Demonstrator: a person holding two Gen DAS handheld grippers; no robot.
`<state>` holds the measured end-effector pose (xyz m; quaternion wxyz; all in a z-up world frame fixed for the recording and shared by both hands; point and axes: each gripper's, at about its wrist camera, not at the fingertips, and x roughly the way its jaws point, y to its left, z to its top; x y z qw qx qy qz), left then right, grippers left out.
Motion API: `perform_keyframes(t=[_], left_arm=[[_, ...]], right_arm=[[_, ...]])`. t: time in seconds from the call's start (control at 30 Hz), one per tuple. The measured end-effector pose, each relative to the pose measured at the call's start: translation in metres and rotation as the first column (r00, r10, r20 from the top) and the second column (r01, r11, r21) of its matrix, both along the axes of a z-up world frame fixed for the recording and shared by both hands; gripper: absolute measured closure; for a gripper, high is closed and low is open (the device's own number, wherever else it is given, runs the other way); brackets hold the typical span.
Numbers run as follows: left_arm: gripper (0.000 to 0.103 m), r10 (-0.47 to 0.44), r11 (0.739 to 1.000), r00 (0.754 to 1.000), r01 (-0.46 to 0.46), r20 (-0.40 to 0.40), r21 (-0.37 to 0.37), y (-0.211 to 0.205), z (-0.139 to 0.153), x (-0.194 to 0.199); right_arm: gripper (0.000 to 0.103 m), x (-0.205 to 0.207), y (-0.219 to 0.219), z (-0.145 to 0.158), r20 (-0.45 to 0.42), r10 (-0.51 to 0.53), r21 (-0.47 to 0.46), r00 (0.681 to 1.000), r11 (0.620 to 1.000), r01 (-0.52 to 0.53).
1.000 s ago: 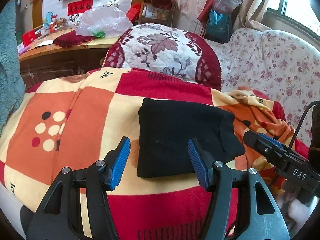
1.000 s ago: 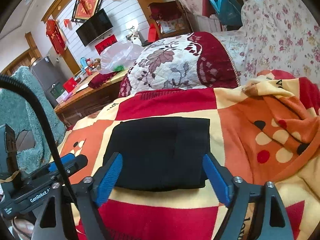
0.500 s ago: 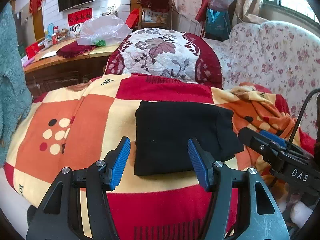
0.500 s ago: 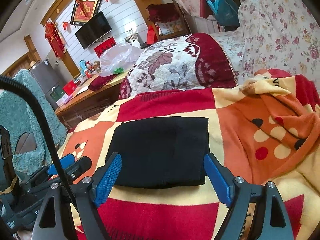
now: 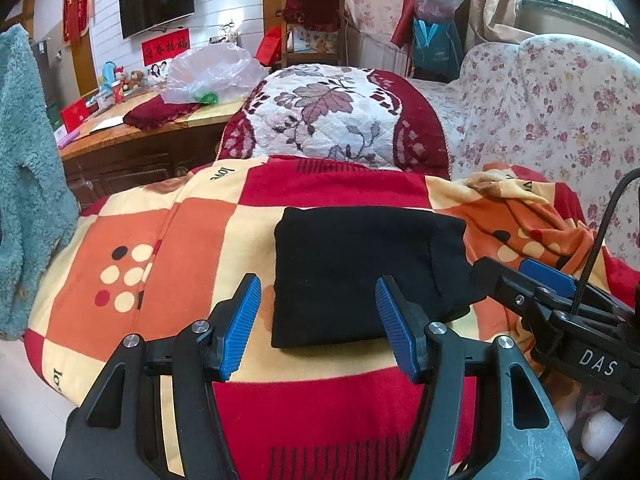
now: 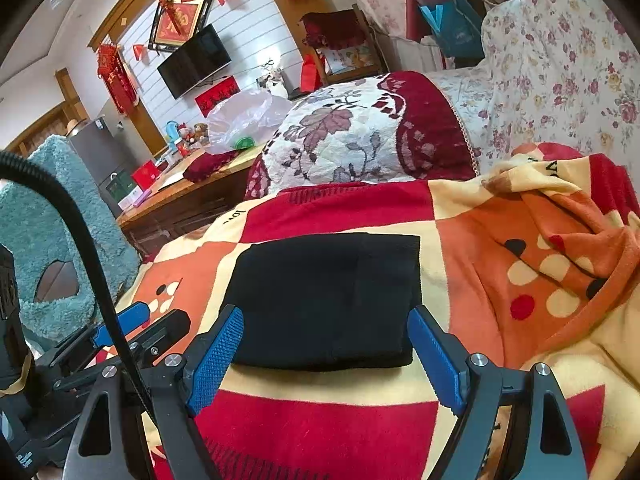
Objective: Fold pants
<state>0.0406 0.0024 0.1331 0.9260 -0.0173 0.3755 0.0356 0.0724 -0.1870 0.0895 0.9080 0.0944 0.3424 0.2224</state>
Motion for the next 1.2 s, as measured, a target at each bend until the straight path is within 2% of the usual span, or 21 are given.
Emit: perform_keyframes(t=[0.23, 1.2], left_arm=[[0.043, 0.002, 1.000, 1.000, -0.002, 0.002, 0.021, -0.0019, 0.0025, -0.0030], [0.043, 0.005, 1.000, 1.000, -0.005, -0.003, 0.010, 0.0013, -0.0016, -0.0005]], right_arm=[[0.020, -0.0044, -0.0012, 0.0022, 0.008, -0.001, 0.006, 1.000, 1.000, 0.001], [0.020, 0.0026, 0.0067, -0.0045, -0.019, 0.017, -0.004, 1.000, 1.000, -0.017]])
